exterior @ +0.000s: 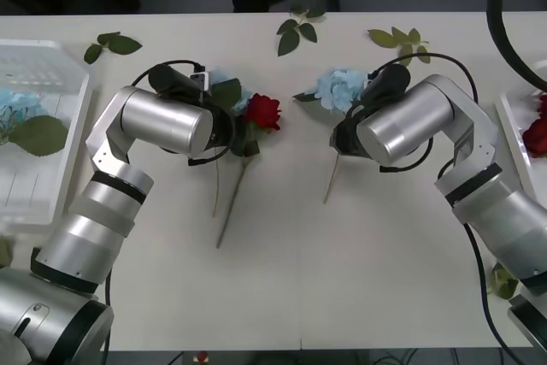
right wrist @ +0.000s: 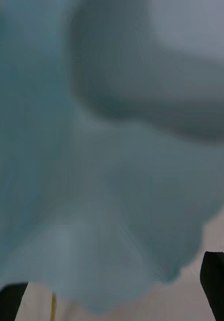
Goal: Place the red flowers into the right box and the blue flowers into the left box. If a person shows an open palm, hand one flower to the person first, then continue sorting.
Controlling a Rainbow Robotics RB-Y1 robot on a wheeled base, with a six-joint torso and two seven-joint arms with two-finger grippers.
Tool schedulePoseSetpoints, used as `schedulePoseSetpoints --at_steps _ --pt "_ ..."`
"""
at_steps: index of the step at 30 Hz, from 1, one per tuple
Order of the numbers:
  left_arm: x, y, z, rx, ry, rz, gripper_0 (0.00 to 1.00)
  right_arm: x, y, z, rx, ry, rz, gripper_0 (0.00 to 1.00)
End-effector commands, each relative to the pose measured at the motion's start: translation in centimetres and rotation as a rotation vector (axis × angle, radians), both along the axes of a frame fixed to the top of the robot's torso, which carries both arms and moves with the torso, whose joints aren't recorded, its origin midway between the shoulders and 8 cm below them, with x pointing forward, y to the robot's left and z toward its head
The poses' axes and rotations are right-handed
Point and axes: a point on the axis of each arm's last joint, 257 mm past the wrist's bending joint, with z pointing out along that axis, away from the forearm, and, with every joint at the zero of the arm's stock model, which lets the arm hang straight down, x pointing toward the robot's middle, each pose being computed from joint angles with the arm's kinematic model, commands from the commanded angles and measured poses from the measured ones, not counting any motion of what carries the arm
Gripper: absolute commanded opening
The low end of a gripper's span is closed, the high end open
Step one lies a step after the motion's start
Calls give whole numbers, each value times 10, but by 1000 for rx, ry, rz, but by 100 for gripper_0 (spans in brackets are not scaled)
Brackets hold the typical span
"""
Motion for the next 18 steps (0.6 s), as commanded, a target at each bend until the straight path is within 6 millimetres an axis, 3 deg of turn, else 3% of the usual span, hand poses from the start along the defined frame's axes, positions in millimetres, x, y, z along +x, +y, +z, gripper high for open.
schedulePoseSetpoints --at_steps 1,5,11,14,16,17,18 --pt "10 3 23 31 -40 -35 0 12 20 16 41 -34 -27 100" --pt "5 18 47 69 -34 -52 0 14 22 12 22 -31 -31 100" --pt "-8 44 103 65 -49 -80 0 15 26 9 14 -36 -33 100" --pt "-11 70 136 71 -82 -55 0 15 30 9 17 -39 -27 100" --pt "-16 98 156 83 -95 -17 0 15 31 7 8 -42 -19 81" --pt "-19 118 168 90 -100 12 0 16 33 7 5 -49 -14 56" --pt "-22 131 176 95 -102 28 0 16 35 7 7 -51 -11 41"
